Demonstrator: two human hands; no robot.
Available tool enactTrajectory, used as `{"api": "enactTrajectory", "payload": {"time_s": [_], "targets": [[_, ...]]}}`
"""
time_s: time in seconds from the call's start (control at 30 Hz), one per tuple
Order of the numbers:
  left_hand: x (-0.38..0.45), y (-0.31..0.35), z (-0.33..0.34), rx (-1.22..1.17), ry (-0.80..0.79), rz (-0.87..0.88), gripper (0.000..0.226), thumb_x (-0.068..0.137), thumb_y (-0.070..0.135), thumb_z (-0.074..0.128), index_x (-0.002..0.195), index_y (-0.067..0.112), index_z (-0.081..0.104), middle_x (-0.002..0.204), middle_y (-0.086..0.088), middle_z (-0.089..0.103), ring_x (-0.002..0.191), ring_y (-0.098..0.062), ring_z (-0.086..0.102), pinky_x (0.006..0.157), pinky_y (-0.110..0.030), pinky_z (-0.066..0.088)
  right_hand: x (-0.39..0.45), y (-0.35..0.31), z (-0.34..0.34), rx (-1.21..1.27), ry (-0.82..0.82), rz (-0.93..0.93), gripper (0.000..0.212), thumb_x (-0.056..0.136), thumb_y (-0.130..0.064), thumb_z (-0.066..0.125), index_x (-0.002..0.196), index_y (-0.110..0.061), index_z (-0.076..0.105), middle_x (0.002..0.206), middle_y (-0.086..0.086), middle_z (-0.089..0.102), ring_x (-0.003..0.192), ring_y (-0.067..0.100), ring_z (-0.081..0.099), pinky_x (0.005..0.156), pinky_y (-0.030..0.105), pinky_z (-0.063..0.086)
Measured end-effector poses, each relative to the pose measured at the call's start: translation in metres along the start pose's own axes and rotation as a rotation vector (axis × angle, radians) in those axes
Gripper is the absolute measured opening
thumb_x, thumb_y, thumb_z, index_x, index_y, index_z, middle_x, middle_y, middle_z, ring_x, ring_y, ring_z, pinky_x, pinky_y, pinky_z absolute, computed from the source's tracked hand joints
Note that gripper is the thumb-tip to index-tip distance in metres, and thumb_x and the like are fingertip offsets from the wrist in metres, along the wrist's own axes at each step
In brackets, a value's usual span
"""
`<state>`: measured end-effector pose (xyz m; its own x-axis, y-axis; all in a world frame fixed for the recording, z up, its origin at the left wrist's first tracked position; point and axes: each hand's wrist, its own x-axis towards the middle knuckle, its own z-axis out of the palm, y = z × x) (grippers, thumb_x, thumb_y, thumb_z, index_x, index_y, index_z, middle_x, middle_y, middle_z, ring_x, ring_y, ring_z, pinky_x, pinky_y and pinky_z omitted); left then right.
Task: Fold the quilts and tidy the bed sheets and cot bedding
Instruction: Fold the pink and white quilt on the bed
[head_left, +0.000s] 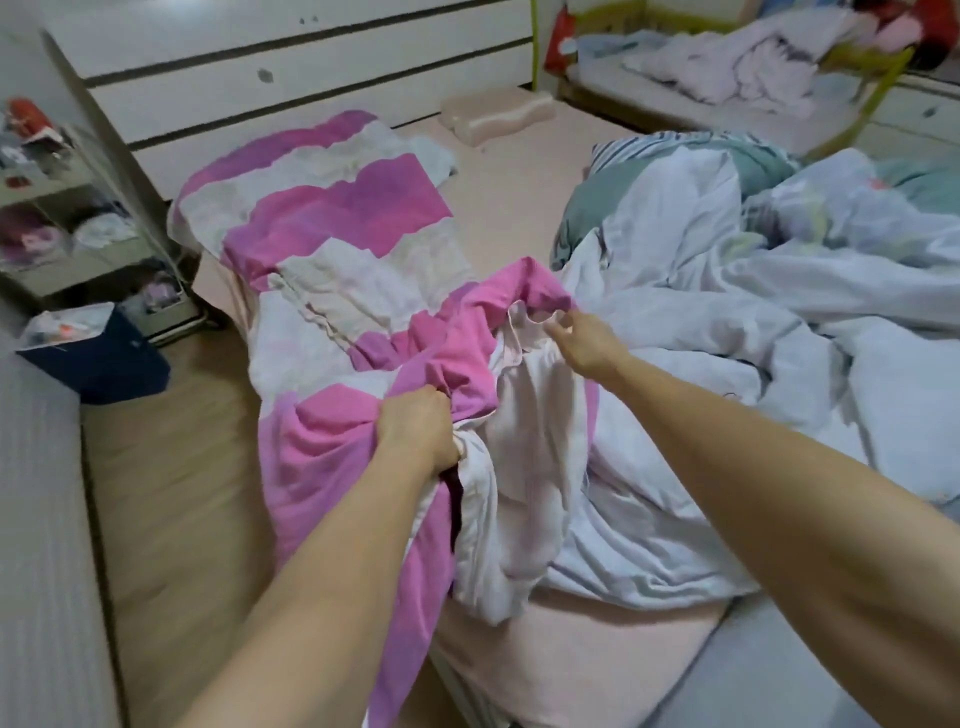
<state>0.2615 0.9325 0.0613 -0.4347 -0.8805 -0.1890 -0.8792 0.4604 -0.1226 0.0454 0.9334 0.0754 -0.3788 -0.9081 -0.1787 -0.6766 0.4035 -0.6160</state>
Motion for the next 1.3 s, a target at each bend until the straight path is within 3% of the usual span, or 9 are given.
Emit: {"api": "enactTrajectory", "payload": {"time_s": [0.1, 0.17, 0.23, 0.37, 0.57, 0.67, 0.8, 0.9, 1.3], "targets": [[0.030, 0.039, 0.019, -0.023, -0.020, -0.043, 0.030, 0.078, 0.020, 0.057, 0.107, 0.016, 0.061, 0.109, -0.003, 0.064, 0.100, -0.026, 0.064, 0.077, -0.031, 0.046, -0.012, 0.055, 0.046, 0.052, -0.275, 0.105, 0.090, 0.087, -0.046, 0.064, 0.149, 0.000, 0.017, 0.153, 0.019, 0.026, 0.140, 0.033, 0.028, 0.109, 0.036, 0.029], [0.047, 0.066, 0.033, -0.030, -0.043, -0.075, 0.029, 0.078, 0.019, 0.058, 0.107, 0.016, 0.062, 0.108, -0.004, 0.064, 0.099, -0.026, 0.064, 0.076, -0.031, 0.047, -0.017, 0.099, 0.075, -0.049, -0.125, 0.166, 0.102, 0.083, -0.044, 0.070, 0.150, 0.001, 0.007, 0.156, 0.022, 0.013, 0.145, 0.033, 0.013, 0.115, 0.041, 0.023], [0.054, 0.078, 0.044, -0.023, -0.063, -0.100, 0.030, 0.078, 0.017, 0.059, 0.108, 0.016, 0.062, 0.107, -0.004, 0.064, 0.097, -0.026, 0.065, 0.072, -0.032, 0.045, -0.017, 0.125, 0.088, -0.037, 0.085, 0.212, 0.095, 0.081, -0.039, 0.073, 0.147, 0.001, 0.017, 0.151, 0.024, 0.021, 0.141, 0.034, 0.018, 0.112, 0.042, 0.026], [0.054, 0.088, 0.062, -0.088, -0.125, -0.225, 0.035, 0.076, 0.013, 0.059, 0.111, 0.015, 0.060, 0.106, -0.005, 0.062, 0.096, -0.028, 0.064, 0.072, -0.034, 0.048, 0.011, 0.145, 0.095, 0.044, 0.028, 0.225, 0.079, 0.073, -0.044, 0.078, 0.126, 0.003, 0.042, 0.128, 0.020, 0.047, 0.121, 0.036, 0.045, 0.098, 0.040, 0.037], [0.032, 0.075, 0.063, -0.134, -0.100, -0.337, 0.050, 0.078, 0.015, 0.060, 0.126, 0.012, 0.050, 0.123, -0.013, 0.046, 0.115, -0.029, 0.042, 0.086, -0.038, 0.045, 0.031, 0.127, 0.103, 0.230, -0.138, 0.186, 0.084, 0.083, -0.020, 0.070, 0.144, 0.000, 0.016, 0.130, 0.021, 0.053, 0.117, 0.038, 0.053, 0.094, 0.039, 0.042], [0.012, 0.068, 0.050, -0.138, -0.079, -0.387, 0.049, 0.079, 0.014, 0.058, 0.127, 0.012, 0.047, 0.123, -0.013, 0.045, 0.114, -0.030, 0.043, 0.088, -0.037, 0.044, 0.012, 0.120, 0.089, 0.201, -0.050, -0.048, 0.068, 0.083, -0.006, 0.057, 0.145, -0.010, 0.029, 0.119, 0.021, 0.061, 0.107, 0.040, 0.056, 0.084, 0.037, 0.041], [-0.036, 0.069, 0.012, -0.167, -0.040, -0.415, 0.045, 0.080, 0.011, 0.057, 0.125, 0.011, 0.051, 0.121, -0.013, 0.048, 0.110, -0.032, 0.051, 0.090, -0.037, 0.044, -0.029, 0.098, 0.039, 0.243, 0.064, -0.318, 0.047, 0.069, 0.008, 0.047, 0.109, -0.009, 0.063, 0.095, 0.015, 0.068, 0.088, 0.037, 0.058, 0.070, 0.036, 0.040], [-0.082, 0.073, -0.021, -0.198, 0.029, -0.425, 0.041, 0.082, 0.008, 0.055, 0.123, 0.009, 0.053, 0.120, -0.014, 0.046, 0.109, -0.033, 0.050, 0.089, -0.039, 0.043, -0.064, 0.076, -0.009, 0.279, 0.150, -0.348, 0.028, 0.068, 0.009, 0.045, 0.084, -0.002, 0.065, 0.077, 0.015, 0.066, 0.074, 0.034, 0.056, 0.066, 0.039, 0.042], [-0.201, 0.143, -0.135, 0.116, 0.116, -0.382, 0.034, 0.094, 0.010, 0.044, 0.122, 0.020, 0.060, 0.127, -0.005, 0.057, 0.117, -0.024, 0.055, 0.095, -0.036, 0.043, -0.151, 0.135, -0.296, -0.033, 0.650, -0.281, 0.027, 0.078, 0.001, 0.051, 0.087, -0.013, 0.072, 0.094, 0.015, 0.046, 0.086, 0.040, 0.055, 0.070, 0.036, 0.038]]}}
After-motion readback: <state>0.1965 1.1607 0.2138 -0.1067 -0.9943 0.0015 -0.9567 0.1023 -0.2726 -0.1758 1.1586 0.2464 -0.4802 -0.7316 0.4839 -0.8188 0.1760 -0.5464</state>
